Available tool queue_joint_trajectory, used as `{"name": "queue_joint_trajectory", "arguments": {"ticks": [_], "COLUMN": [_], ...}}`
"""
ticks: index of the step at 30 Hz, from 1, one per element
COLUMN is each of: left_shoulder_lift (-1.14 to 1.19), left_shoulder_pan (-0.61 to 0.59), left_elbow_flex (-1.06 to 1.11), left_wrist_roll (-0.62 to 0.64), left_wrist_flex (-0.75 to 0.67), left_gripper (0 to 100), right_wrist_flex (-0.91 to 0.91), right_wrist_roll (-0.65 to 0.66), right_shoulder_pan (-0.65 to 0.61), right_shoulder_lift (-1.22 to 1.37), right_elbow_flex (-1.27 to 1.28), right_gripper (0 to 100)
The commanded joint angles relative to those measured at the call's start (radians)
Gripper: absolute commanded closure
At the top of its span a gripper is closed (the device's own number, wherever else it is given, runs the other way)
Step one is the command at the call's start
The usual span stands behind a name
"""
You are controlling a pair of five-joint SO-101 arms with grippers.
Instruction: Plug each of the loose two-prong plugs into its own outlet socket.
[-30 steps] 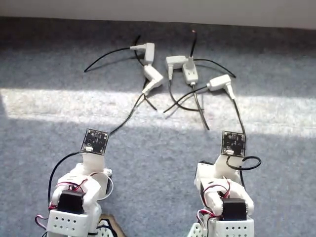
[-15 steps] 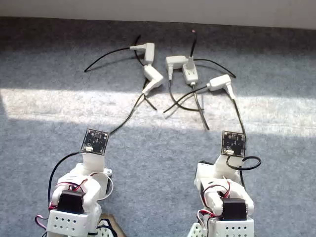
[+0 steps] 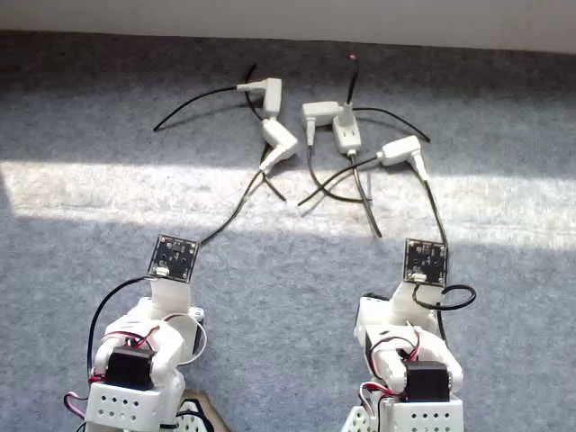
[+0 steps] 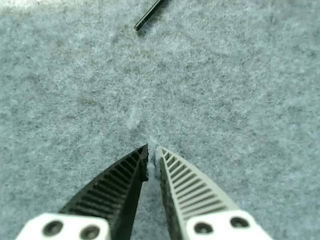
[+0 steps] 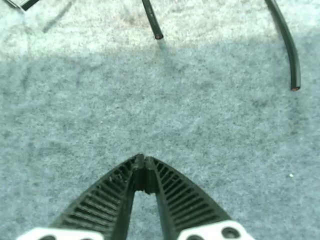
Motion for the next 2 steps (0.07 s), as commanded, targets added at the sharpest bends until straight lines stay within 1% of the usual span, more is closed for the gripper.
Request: {"name": "queue_joint_trajectory", "arguments": {"ticks": [1,2], "left_shoulder_lift": [0.007,0.007], "left_shoulder_pan": [0.008,0.008], "left_elbow_flex": [0.019,0.019], "left_wrist_roll": [-0.011,-0.011], "left_wrist_flex": [-0.018,-0.018], "left_gripper": [95,95], "right_wrist_flex": [0.002,0.002], "right_wrist_roll": [0.011,0.011], "right_shoulder_pan": [0.01,0.01], "right_shoulder_lift": [-0.005,-0.005], "right_elbow_flex": [0.147,0.147], "right_gripper": [97.8,97.8]}}
